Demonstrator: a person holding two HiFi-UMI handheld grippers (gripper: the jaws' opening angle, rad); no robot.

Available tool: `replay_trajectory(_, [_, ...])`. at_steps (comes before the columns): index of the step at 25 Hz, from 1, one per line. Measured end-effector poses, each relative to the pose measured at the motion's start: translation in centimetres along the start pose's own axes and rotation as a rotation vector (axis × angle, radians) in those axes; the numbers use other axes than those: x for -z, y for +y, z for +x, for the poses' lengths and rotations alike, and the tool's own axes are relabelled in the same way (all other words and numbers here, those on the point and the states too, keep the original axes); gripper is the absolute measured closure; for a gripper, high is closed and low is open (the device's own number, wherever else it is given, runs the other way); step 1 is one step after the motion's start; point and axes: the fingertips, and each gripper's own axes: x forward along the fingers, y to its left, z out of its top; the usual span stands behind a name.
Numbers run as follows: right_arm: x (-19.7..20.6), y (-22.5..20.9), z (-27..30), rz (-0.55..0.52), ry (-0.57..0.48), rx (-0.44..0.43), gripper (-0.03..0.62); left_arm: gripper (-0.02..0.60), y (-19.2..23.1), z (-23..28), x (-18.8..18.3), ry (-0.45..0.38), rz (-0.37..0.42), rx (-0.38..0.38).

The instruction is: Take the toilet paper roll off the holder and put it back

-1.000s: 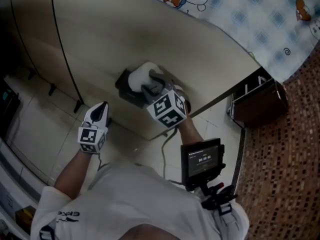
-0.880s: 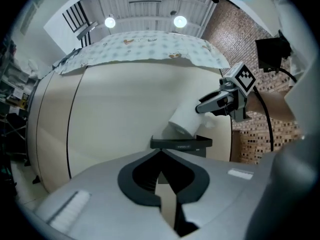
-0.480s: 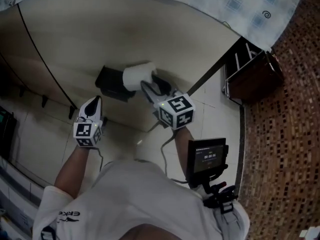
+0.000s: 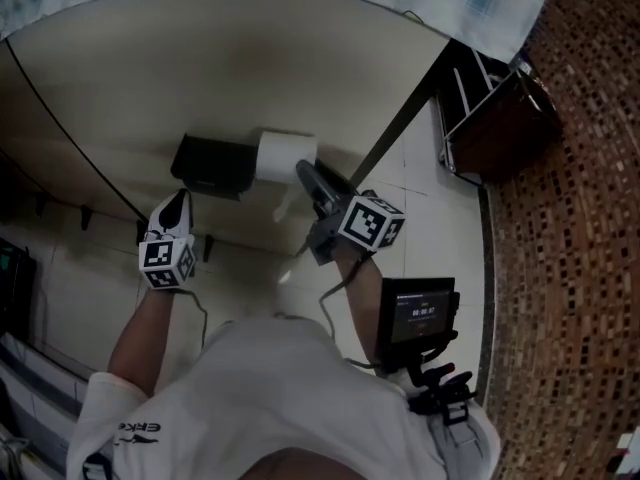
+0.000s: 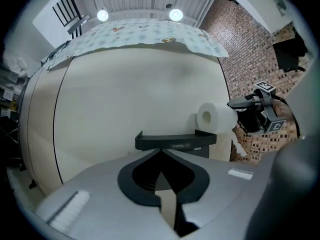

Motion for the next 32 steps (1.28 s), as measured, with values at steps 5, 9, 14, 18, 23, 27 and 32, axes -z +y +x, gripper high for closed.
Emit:
replay_trajectory(5, [0.7, -1.6, -0.9, 0.173, -0.056, -0.008, 0.439, 0.578, 0.7, 0.2, 0.5, 0.013, 0.0, -0.009])
replay_trajectory(9, [0.7, -1.8, -1.4, 0.189, -0.066, -0.013, 0.441, 0.578, 1.1, 0.2, 1.0, 0.029, 0.011, -0.017])
replay_trajectory(14, [1.1, -2.2, -2.3, 0.221, -0.082, -0.01, 0.441, 0.577, 2.0, 0.3, 3.0, 0.077, 0.024, 0.013])
replay_trajectory(18, [1.2, -2.8, -3.5, 0.221, -0.087, -0.006, 0.441, 0.574, 1.7, 1.0, 5.1, 0.137, 0.019, 0.088])
replay_trajectory(23, [2.0, -2.9, -4.3, 0.218, -0.089, 0.003, 0.441, 0.503, 1.6, 2.1, 7.1, 0.216, 0.043, 0.187])
replay_trajectory(27, [2.2, -2.8, -4.5, 0.189, -0.084, 0.011, 0.442, 0.423, 0.9, 3.4, 9.3, 0.306, 0.138, 0.288])
replay_trajectory(32, [3.0, -3.2, -4.9, 0.212, -0.093, 0.023, 0.442, 0.393, 0.5, 5.1, 10.3, 0.362, 0.229, 0.348])
